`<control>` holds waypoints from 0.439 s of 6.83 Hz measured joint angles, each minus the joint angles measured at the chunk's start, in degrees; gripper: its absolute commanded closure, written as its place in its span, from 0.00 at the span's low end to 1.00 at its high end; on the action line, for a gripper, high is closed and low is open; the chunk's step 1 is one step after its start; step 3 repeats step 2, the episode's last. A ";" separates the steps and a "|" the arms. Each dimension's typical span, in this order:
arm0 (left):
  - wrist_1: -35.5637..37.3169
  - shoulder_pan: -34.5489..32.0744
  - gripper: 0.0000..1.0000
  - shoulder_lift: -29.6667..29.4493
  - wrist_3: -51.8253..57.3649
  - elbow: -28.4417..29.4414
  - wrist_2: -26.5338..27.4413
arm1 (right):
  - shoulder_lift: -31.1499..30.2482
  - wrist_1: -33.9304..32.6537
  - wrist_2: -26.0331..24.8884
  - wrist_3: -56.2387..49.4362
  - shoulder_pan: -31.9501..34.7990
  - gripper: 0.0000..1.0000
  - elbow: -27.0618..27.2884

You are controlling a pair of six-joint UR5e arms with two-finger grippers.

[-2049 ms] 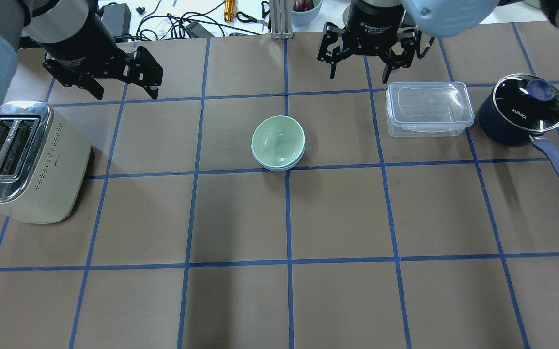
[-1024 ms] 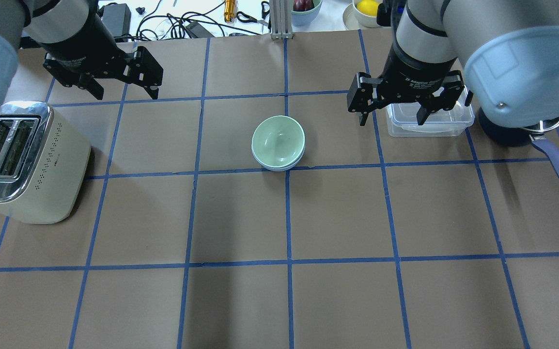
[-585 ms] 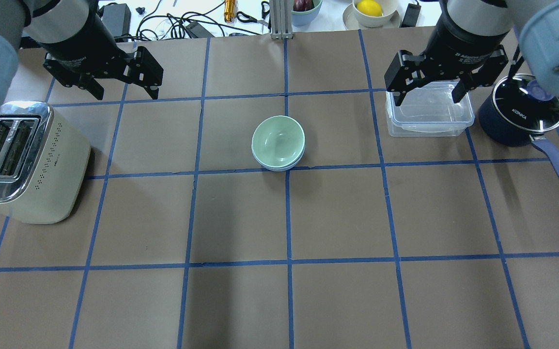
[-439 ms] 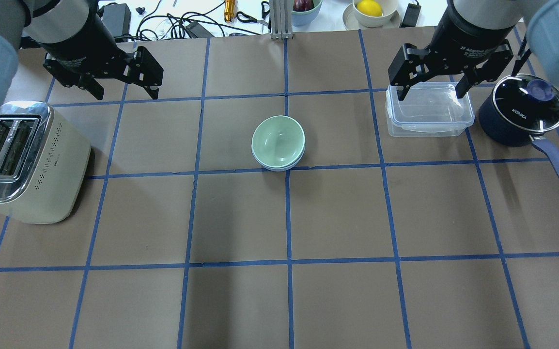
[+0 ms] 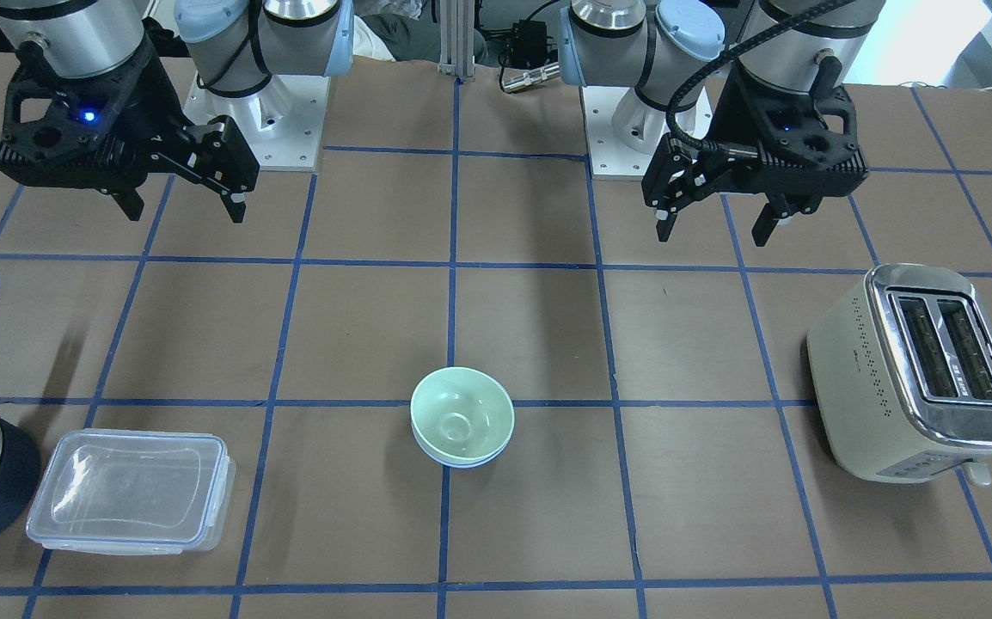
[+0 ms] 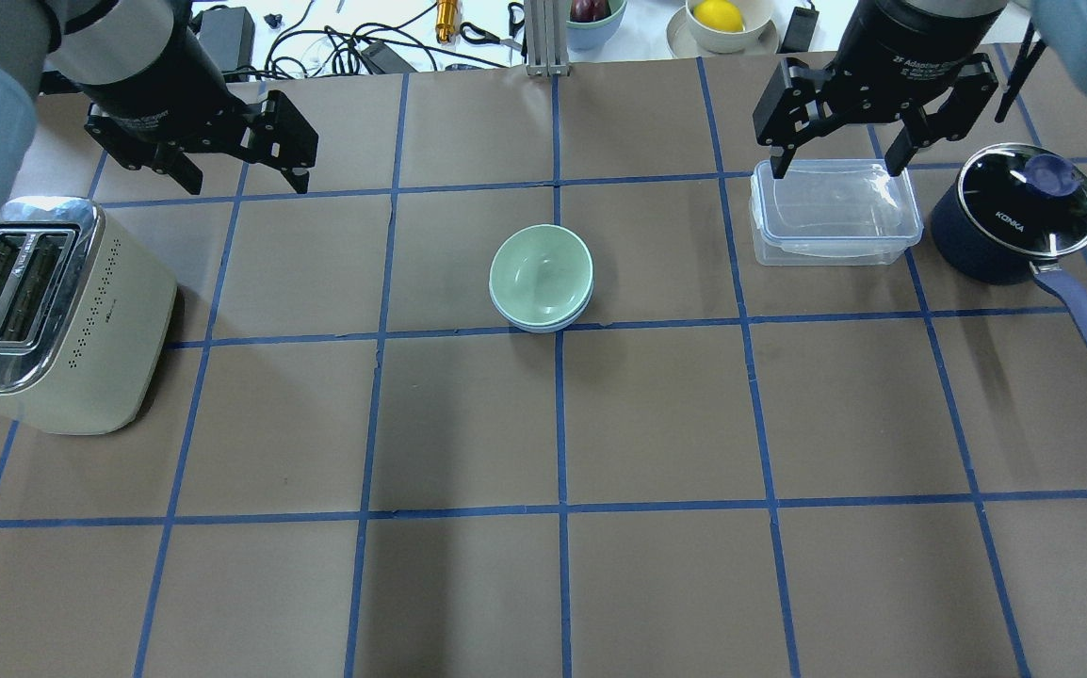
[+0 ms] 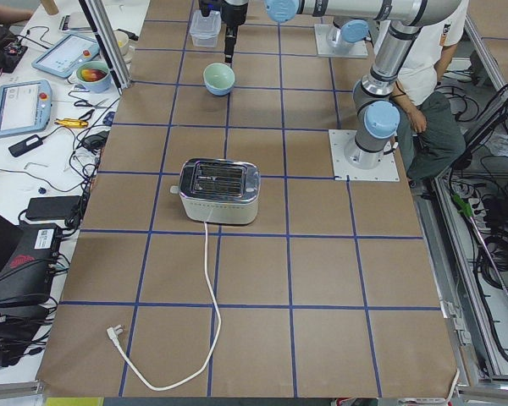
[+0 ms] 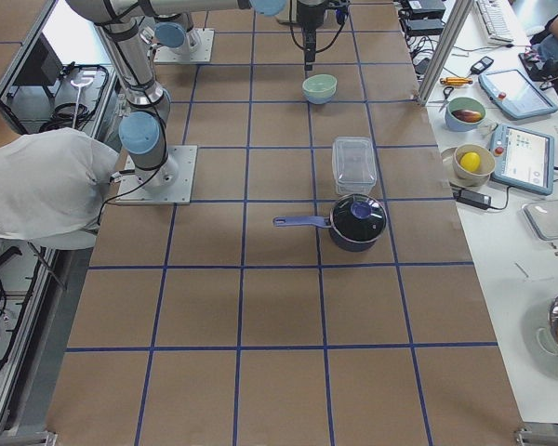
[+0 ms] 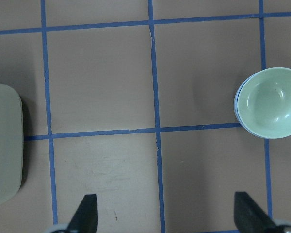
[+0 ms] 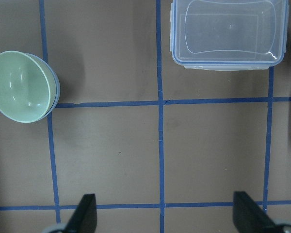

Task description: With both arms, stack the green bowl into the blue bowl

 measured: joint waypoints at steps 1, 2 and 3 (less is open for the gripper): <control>0.01 -0.02 0.00 0.00 0.00 -0.02 0.00 | 0.11 0.28 -0.02 0.01 0.04 0.00 -0.16; 0.01 -0.03 0.00 0.00 0.00 -0.03 0.00 | 0.13 0.37 -0.01 0.00 0.07 0.00 -0.16; 0.01 -0.03 0.00 0.00 0.00 -0.03 0.00 | 0.13 0.37 -0.01 0.00 0.07 0.00 -0.16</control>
